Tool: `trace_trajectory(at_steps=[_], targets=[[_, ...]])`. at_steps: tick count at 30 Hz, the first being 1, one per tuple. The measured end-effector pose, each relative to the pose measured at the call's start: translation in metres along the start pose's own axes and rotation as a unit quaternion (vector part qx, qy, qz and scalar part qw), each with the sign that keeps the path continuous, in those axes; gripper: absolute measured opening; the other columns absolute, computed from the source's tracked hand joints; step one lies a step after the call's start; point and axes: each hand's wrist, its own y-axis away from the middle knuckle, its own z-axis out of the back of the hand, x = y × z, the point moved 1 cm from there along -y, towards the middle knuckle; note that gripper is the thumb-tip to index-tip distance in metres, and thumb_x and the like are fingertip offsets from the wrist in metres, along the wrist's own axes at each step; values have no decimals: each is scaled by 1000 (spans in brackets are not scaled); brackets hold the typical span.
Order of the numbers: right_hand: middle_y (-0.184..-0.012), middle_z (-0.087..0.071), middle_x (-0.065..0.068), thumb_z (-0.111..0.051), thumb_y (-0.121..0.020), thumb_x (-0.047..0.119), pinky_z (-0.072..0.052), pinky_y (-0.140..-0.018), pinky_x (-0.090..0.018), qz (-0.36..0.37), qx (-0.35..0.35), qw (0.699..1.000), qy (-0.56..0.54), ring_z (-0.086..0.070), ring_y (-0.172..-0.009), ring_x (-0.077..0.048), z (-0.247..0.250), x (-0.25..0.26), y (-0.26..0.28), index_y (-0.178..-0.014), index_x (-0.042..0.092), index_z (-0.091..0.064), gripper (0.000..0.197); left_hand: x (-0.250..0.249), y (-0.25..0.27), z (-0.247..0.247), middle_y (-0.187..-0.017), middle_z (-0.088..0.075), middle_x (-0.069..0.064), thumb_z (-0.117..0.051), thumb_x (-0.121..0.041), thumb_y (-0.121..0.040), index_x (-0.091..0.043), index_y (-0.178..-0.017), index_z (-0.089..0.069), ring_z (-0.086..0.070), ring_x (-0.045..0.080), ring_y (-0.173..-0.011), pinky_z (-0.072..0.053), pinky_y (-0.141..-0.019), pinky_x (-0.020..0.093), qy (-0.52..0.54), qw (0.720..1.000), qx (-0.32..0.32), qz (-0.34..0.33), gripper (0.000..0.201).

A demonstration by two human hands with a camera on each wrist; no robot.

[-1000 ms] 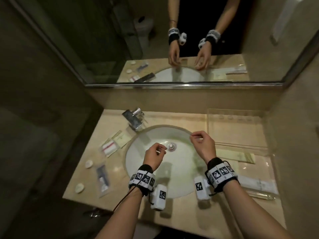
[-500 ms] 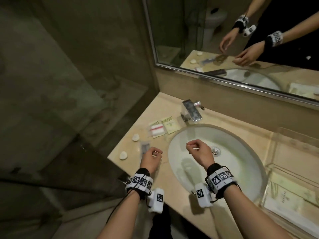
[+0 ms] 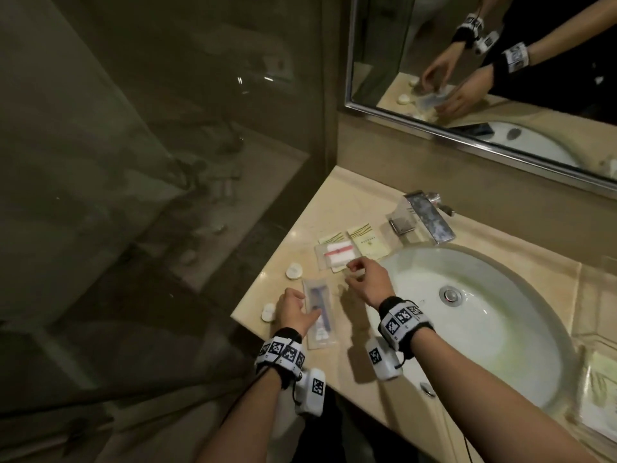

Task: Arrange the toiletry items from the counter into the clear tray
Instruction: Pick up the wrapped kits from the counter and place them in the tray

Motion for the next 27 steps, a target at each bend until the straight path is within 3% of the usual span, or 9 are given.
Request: trace_trajectory(at_steps=[3,7,13,18,22,25,27], targets=[[-118,-62,-12,-67,-83,4,-47,-91,-31,36,-20,996,73,-62,-103,-28,-2,14,-26,-115,8,-61,32,0,-14,-3,-101,-60,13,-86,-26,-65,-10,-104,-46,-60,28,-95,-51,-84,38,-10,1000,7,7,58],[-131,-56,-12,-61,-81,-4,-46,-100,-35,50,-10,989,138,-58,-114,-31,-2,24,-51,-125,8,-58,46,5,-28,-8,-104,-61,13,-89,-30,-59,-17,-99,-41,-62,29,-94,-53,-85,44,-24,999,18,15,64],[-135,-52,-9,-63,-78,-4,-44,-102,-34,63,37,980,183,-56,-118,-30,-13,27,-69,-129,15,-57,55,1,-35,-9,-109,-61,8,-89,-37,-55,-17,-108,-41,-62,29,-100,-53,-88,45,-81,996,31,21,74],[-118,-50,-6,-64,-77,-1,-53,-88,-38,64,7,977,201,-58,-101,-29,-19,27,-71,-116,13,-62,42,-6,-37,-10,-113,-61,8,-87,-36,-59,-13,-113,-45,-62,29,-103,-53,-90,45,-90,994,54,21,72],[-103,-55,-4,-67,-81,10,-49,-78,-34,61,-3,980,189,-59,-94,-27,-16,28,-71,-101,13,-65,21,-4,-39,-11,-108,-70,4,-83,-33,-66,-14,-108,-61,-66,25,-99,-54,-89,41,-58,994,88,18,51],[-97,-63,-2,-73,-83,24,-43,-78,-28,65,-5,989,133,-60,-93,-24,-9,33,-68,-101,13,-65,22,-5,-38,-10,-103,-72,4,-80,-29,-69,-16,-102,-66,-67,24,-94,-55,-88,41,-30,995,90,9,38],[-97,-66,-1,-75,-82,31,-44,-78,-29,67,-14,994,85,-60,-90,-22,-3,39,-65,-97,15,-66,23,-8,-38,-7,-105,-72,4,-79,-28,-68,-17,-104,-64,-66,25,-97,-54,-91,43,-2,997,80,3,40]])
